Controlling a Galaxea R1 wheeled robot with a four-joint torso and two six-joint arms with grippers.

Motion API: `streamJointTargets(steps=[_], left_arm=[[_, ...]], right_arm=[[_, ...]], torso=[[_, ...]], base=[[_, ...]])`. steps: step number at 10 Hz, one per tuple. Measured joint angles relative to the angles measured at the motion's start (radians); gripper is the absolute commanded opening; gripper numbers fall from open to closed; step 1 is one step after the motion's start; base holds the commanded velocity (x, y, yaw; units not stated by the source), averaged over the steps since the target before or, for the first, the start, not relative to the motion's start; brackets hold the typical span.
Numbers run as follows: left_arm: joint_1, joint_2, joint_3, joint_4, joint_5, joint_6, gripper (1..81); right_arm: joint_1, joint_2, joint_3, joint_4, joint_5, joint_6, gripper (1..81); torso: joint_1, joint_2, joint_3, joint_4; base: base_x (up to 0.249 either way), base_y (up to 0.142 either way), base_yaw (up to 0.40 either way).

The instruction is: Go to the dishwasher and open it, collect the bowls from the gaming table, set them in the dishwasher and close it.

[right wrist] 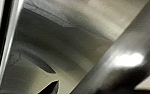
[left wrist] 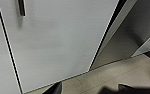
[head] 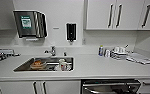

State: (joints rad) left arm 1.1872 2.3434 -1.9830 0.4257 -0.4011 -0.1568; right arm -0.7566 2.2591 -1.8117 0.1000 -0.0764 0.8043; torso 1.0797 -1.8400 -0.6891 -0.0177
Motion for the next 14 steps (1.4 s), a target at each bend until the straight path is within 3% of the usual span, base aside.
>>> streamJointTargets(steps=[3, 8, 14], left_arm=[[0.003, 0.006, -0.011, 0.000, 0.001, 0.000, 81.1], [0.016, 0.011, -0.014, 0.000, 0.001, 0.000, 81.1], [0.010, 0.015, -0.014, 0.000, 0.001, 0.000, 81.1]], right_arm=[[-0.018, 0.000, 0.004, 0.000, 0.058, -0.003, 81.1], [-0.077, -0.025, 0.043, 0.031, -0.028, 0.016, 81.1], [-0.075, -0.025, 0.044, 0.031, -0.029, 0.014, 81.1]], torso=[[-0.001, 0.000, 0.000, 0.000], [-0.005, -0.002, 0.001, -0.001], [-0.005, -0.002, 0.001, -0.002]], base=[[-0.043, 0.000, 0.000], [-0.039, 0.000, 0.000], [0.000, 0.000, 0.000]])
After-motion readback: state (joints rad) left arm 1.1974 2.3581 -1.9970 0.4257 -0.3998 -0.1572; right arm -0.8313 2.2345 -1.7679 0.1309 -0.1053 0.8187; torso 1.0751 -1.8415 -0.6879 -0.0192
